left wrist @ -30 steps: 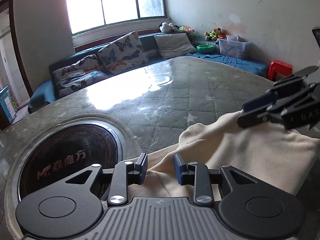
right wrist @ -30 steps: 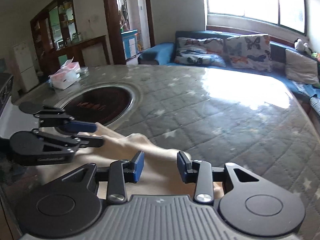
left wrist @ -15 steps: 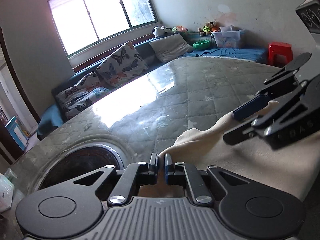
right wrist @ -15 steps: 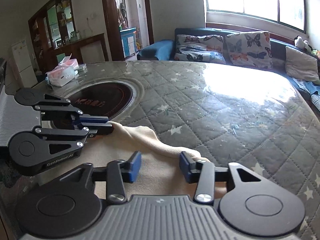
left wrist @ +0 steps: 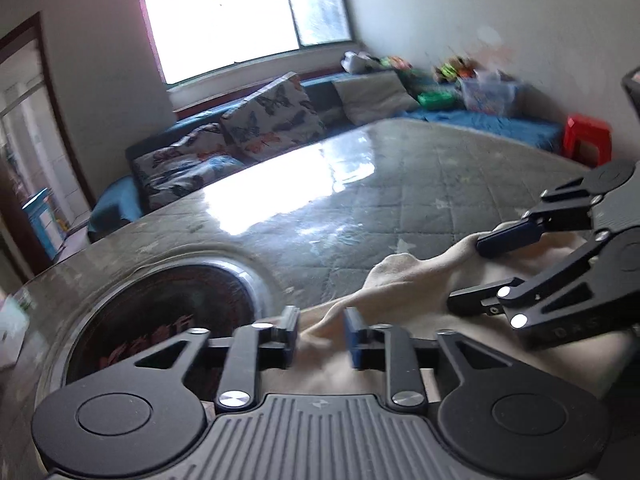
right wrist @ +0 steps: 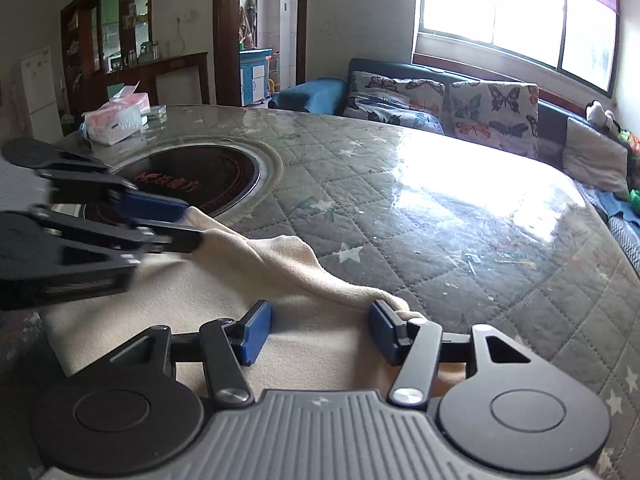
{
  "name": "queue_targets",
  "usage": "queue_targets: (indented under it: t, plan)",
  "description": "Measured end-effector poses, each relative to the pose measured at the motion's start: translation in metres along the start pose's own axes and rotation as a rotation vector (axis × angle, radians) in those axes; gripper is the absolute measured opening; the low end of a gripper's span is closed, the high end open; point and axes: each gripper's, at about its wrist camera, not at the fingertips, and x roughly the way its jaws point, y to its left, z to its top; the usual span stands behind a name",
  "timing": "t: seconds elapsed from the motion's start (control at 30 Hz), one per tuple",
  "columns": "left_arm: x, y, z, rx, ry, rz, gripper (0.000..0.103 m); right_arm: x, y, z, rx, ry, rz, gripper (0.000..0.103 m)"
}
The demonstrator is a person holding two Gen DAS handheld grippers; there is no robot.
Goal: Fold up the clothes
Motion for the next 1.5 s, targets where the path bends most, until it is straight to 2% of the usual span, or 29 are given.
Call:
queue_targets:
  t: [0.03,0.13,0.3,0.43,0.57,0.8,0.93,1.03,1.2,1.23,1.27,1.3,1.37,1.47,1.5]
  plan:
    - [-0.006,0.003,-0.004,-0.022,0.002,0.009,0.044,0.000,0.000,0.000,-0.004,-0.002,-0.002,0.057]
    - [-0.019,0.011,-0.014,-0.089,0.025,0.026,0.047,0.000,0.002,-0.001,-0.020,-0.004,-0.003,0.058]
    - [-0.026,0.014,-0.028,-0.170,0.057,0.013,0.047,-0.001,0.003,-0.002,-0.036,0.001,-0.012,0.059]
    - [-0.029,0.018,-0.029,-0.236,0.083,-0.039,0.036,-0.001,0.004,-0.003,-0.051,0.007,-0.019,0.059]
    - [-0.037,0.018,-0.035,-0.266,0.096,-0.081,0.036,-0.004,0.003,-0.004,-0.049,0.017,-0.014,0.058]
    - [-0.064,0.010,-0.042,-0.247,0.106,-0.130,0.036,-0.020,0.006,-0.014,-0.056,0.035,0.004,0.058]
    - [-0.076,0.013,-0.032,-0.203,0.044,-0.073,0.036,-0.031,0.007,-0.018,-0.063,0.038,0.000,0.057]
    - [-0.067,0.020,-0.022,-0.185,0.026,-0.055,0.036,-0.036,0.002,-0.014,-0.027,0.040,0.023,0.051]
    - [-0.038,0.022,-0.016,-0.156,0.053,-0.046,0.035,-0.037,0.006,0.007,-0.030,0.005,0.069,0.043]
    - [-0.034,0.021,-0.016,-0.149,0.056,-0.052,0.031,-0.034,0.008,0.012,-0.030,0.004,0.081,0.040]
    - [-0.031,0.020,-0.016,-0.142,0.060,-0.058,0.021,-0.030,0.010,0.016,-0.030,0.008,0.094,0.038]
    - [-0.028,0.018,-0.017,-0.135,0.063,-0.062,0.019,-0.025,0.011,0.020,-0.025,0.011,0.102,0.037]
    - [-0.024,0.016,-0.018,-0.119,0.069,-0.070,0.008,-0.013,0.013,0.027,-0.011,0.023,0.118,0.035]
    - [-0.022,0.014,-0.019,-0.106,0.061,-0.066,0.005,0.005,0.013,0.033,0.009,0.059,0.129,0.034]
    - [-0.022,0.015,-0.018,-0.105,0.056,-0.062,0.005,0.010,0.013,0.033,0.012,0.072,0.134,0.030]
